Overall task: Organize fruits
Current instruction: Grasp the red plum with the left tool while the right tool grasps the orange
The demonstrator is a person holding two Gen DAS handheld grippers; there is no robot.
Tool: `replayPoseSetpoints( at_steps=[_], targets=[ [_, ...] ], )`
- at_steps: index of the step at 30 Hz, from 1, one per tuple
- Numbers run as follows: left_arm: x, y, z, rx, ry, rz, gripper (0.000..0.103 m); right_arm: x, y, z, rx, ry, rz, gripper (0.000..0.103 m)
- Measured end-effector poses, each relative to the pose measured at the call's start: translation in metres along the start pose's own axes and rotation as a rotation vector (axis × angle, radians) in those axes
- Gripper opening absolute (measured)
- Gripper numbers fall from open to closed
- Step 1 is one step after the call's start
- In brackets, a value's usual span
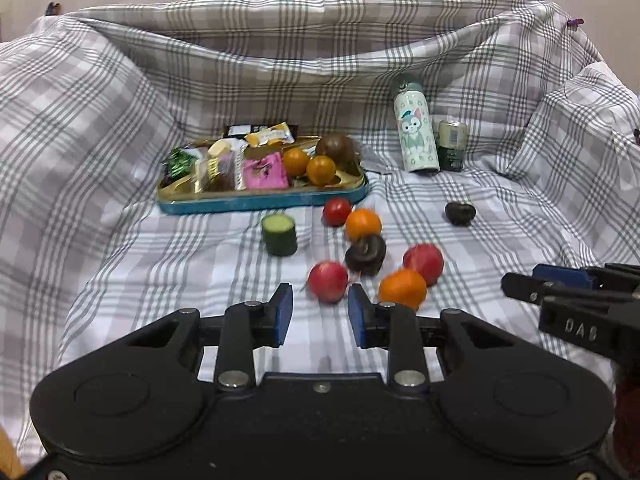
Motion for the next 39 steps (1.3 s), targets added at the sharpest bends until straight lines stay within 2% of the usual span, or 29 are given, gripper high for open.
replayPoseSetpoints(
  at_steps=[12,18,22,24,27,33,39],
  targets=[
    [-0.007,0.003,0.062,0.006,0.082,-0.037,0.039,-0.004,0.013,0.027,-0.033,0.01,-0.026,0.038],
    [-0.001,0.008,0.08,0.019,0.123,-0.072,0.039,-0.001,0.019,0.036,-0.046,0.031,-0.033,0.038],
    [-0.003,0.008,0.083,0.031,0.115,-0.081,0.04,0.001,0.024,0.038,-0.057,0.045,-0.051,0.038],
    [-0.004,0.009,0.085,0.024,0.112,-0.087,0.046,0.002,0.029,0.04,-0.063,0.048,-0.064,0.038],
    [-0.005,0.013,0.086,0.018,0.104,-0.103,0.046,0.003,0.036,0.043,-0.071,0.049,-0.088,0.038],
    [-0.008,0.028,0.084,-0.019,0.074,-0.152,0.047,0.003,0.047,0.057,-0.078,0.07,-0.124,0.041],
    [-0.01,0.045,0.083,-0.087,0.051,-0.204,0.046,0.002,0.058,0.07,-0.088,0.082,-0.154,0.046]
  ],
)
Point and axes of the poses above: each gripper's, at about its wrist camera, not at the fingertips, and z roughly the way its jaws point, y to its left, x to its underside, the point moved 8 cm from there along z, roughly the way its jaws point
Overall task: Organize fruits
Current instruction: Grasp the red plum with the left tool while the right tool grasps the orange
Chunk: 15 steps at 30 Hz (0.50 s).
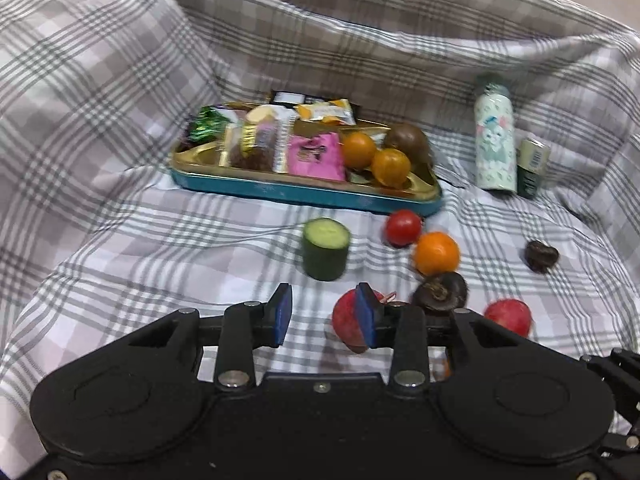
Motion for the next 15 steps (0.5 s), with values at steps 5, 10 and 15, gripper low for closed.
replayPoseSetpoints(
  at_steps=[5,10,15],
  targets=[
    [0.0,0.011,0.001,-0.015,0.008,-0.045,0.043,-0.001,0.01,0.008,-0.02,0.006,-0.024,0.047],
    [0.001,0.016,0.002,-0.016,0.017,-0.076,0.043,0.001,0.015,0.015,-0.035,0.012,-0.037,0.047],
    [0.001,0.016,0.001,-0.012,0.012,-0.082,0.043,0.004,0.014,0.021,-0.053,0.036,-0.009,0.044]
  ],
)
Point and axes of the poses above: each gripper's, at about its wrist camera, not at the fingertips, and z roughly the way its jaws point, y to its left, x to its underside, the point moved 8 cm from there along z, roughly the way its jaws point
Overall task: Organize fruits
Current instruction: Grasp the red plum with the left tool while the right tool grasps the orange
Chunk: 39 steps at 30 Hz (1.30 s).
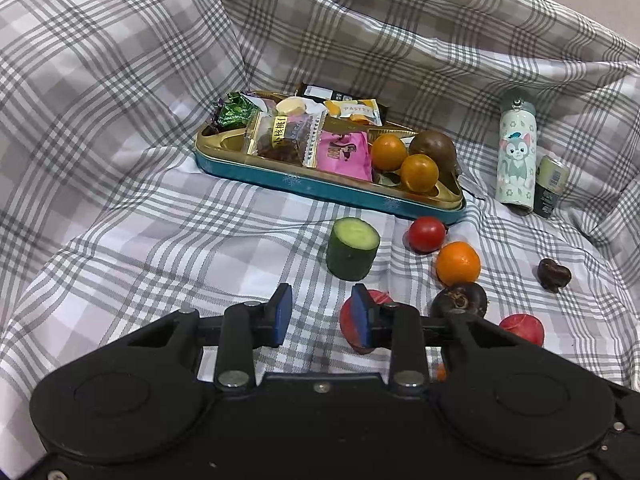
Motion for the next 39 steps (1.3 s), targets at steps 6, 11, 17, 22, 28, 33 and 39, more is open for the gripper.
replayPoseSetpoints(
  at_steps=[6,11,17,22,28,33,39],
  targets=[
    [0.0,0.003,0.001,-0.01,0.003,-0.009,0.043,0.004,0.011,-0.011,-0.015,-0.026,-0.086,0.038],
    [0.001,0.005,0.001,-0.014,0.009,-0.019,0.043,0.011,0.028,-0.028,-0.057,-0.056,-0.18,0.038],
    [0.0,0.007,-0.001,-0.012,0.002,-0.029,0.043,0.006,0.027,-0.029,-0.07,-0.058,-0.132,0.04],
    [-0.001,0.008,-0.002,-0.006,0.001,-0.037,0.043,0.003,0.031,-0.018,-0.089,-0.021,-0.112,0.045],
    [-0.003,0.007,-0.008,0.014,-0.023,-0.037,0.043,0.007,0.03,0.001,-0.094,0.031,-0.066,0.047],
    [-0.003,-0.004,-0.012,0.066,-0.04,0.0,0.043,0.008,0.023,-0.004,-0.073,0.033,-0.045,0.043],
    [0.006,-0.022,-0.008,0.094,-0.008,0.092,0.043,0.013,-0.001,-0.021,-0.004,0.036,-0.001,0.043]
  ],
)
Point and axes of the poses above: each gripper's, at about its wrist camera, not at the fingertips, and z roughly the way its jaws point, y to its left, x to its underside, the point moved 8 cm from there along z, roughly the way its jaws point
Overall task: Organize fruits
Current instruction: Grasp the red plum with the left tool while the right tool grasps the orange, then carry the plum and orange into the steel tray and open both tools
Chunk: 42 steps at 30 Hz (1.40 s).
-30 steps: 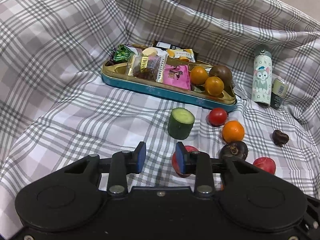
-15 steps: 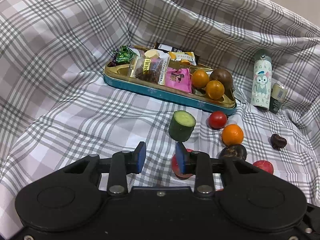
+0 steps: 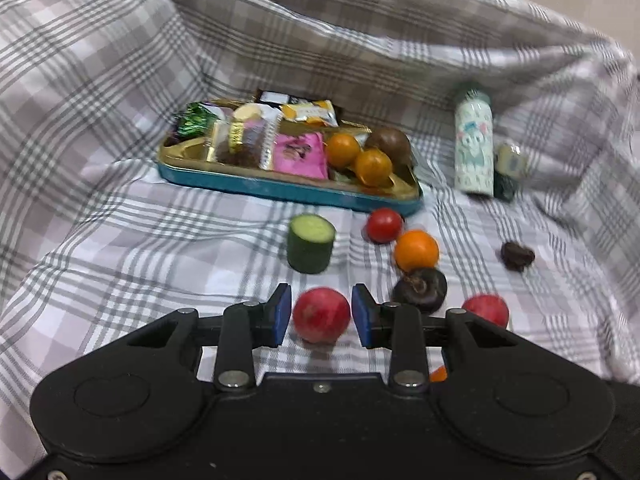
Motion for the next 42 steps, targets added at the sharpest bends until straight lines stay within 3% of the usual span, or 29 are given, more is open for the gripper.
replayPoseSetpoints(
  at_steps=[11,16,19,26,32,36,42],
  targets=[
    [0.001,0.004,0.007,-0.047,-0.01,0.005,0.044,0.006,-0.014,-0.012,0.017,-0.029,0.055,0.043],
    [0.005,0.002,0.017,-0.03,0.023,-0.003,0.054,0.004,-0.02,-0.005,0.009,-0.028,0.095,0.043],
    [0.011,-0.001,0.025,-0.018,0.071,0.003,0.054,0.004,-0.022,-0.002,0.012,-0.025,0.101,0.043],
    [0.008,0.001,0.024,-0.045,0.036,-0.008,0.054,0.004,-0.022,-0.002,0.013,-0.032,0.09,0.043],
    [0.01,0.008,0.031,-0.031,0.076,-0.057,0.052,0.004,-0.021,-0.004,0.017,-0.036,0.085,0.043],
    [0.007,0.013,0.029,-0.006,0.071,-0.109,0.045,0.003,-0.021,-0.007,0.025,-0.051,0.081,0.043],
    [0.004,0.002,0.011,0.011,0.025,-0.045,0.045,-0.006,-0.024,-0.025,0.038,-0.095,0.099,0.043]
  ],
)
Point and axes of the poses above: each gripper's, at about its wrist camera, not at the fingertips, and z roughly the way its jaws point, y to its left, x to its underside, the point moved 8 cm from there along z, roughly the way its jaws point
